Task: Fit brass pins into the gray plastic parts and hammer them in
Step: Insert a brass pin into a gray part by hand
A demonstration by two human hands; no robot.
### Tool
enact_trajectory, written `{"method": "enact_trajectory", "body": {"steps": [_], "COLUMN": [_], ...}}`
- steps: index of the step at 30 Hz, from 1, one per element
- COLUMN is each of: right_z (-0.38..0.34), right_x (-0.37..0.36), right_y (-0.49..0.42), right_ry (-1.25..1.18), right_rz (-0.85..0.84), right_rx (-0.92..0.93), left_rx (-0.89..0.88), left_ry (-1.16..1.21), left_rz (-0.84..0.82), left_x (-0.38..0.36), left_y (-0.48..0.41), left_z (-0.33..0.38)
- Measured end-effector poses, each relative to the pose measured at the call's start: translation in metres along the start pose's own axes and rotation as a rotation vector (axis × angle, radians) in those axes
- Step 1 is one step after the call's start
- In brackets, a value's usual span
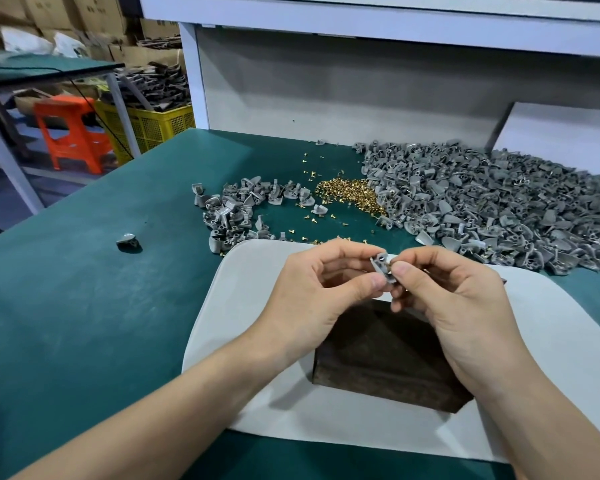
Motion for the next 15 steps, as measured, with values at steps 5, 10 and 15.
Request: {"method": "enact_trajectory", "body": {"steps": [5,10,15], "right_z": [0.0013,0.0053,0.0062], "right_x": [0.0033,0.0045,0.0036], "right_y": [-0.0003,-0.0028,-0.0027], "right_ry": [0.106,0.093,0.051], "right_rz": [0.011,0.004,-0.014], "right_rx": [0.047,0.031,0.015], "left_rx": [-0.022,-0.052,-0.069], "left_ry": [-0.056,-0.085,-0.074], "left_rz": [0.011,0.012,0.024], "left_x": [-0.0004,-0.0015,-0.0009], "left_y": [0.0002,0.0003,0.0004], "left_z": [-0.0011,-0.0024,-0.0031]}}
Point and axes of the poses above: each hand's wrist, its own y-axis away from the middle knuckle, its own x-axis out of the back of the hand, z = x × y, the point moved 1 cm from there along -y, towards the middle knuckle, and after that the axes turned 5 degrees about -x, right-handed, at the moved point
